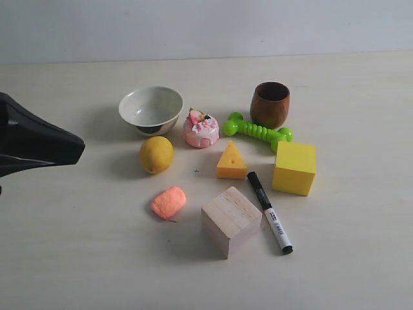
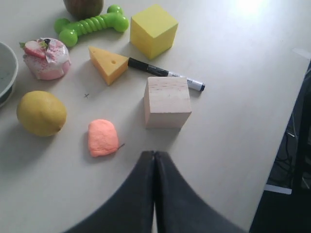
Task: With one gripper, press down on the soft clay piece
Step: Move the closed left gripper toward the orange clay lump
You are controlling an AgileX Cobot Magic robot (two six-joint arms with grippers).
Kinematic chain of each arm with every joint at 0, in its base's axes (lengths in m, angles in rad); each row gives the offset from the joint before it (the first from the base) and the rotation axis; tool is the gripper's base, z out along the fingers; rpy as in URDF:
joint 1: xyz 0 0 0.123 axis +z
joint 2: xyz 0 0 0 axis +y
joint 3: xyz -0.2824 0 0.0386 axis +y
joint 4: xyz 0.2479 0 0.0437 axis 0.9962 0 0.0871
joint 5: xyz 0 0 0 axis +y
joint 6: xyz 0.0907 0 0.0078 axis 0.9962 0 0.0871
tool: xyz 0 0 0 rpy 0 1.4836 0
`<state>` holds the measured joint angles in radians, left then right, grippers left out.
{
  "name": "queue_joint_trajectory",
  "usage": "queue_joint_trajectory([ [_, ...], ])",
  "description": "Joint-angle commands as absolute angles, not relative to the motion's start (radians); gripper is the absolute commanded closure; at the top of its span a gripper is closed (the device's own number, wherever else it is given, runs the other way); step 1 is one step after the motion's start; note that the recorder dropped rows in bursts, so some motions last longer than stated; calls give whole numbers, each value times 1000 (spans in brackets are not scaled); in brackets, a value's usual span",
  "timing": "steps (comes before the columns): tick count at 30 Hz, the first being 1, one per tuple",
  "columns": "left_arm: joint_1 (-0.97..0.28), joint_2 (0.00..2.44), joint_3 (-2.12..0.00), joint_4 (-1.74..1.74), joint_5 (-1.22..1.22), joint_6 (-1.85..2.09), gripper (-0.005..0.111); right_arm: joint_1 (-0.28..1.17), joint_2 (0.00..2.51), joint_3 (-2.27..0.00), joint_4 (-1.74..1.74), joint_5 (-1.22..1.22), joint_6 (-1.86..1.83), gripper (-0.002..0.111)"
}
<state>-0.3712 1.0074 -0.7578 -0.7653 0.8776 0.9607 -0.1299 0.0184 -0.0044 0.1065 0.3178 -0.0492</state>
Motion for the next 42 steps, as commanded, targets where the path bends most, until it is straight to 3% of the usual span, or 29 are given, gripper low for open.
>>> queue_joint_trajectory([
  [1, -380, 1008, -767, -824, 852, 966, 107, -133, 12, 0, 105, 313, -52, 107],
  [22, -380, 1020, -767, -856, 841, 961, 107, -133, 12, 0, 105, 313, -52, 107],
  [31, -386, 1163, -788, -842, 856, 961, 107, -133, 12, 0, 105, 313, -52, 107],
  [42, -587, 1367, -1017, -375, 878, 596, 107, -133, 12, 0, 105, 313, -52, 107],
])
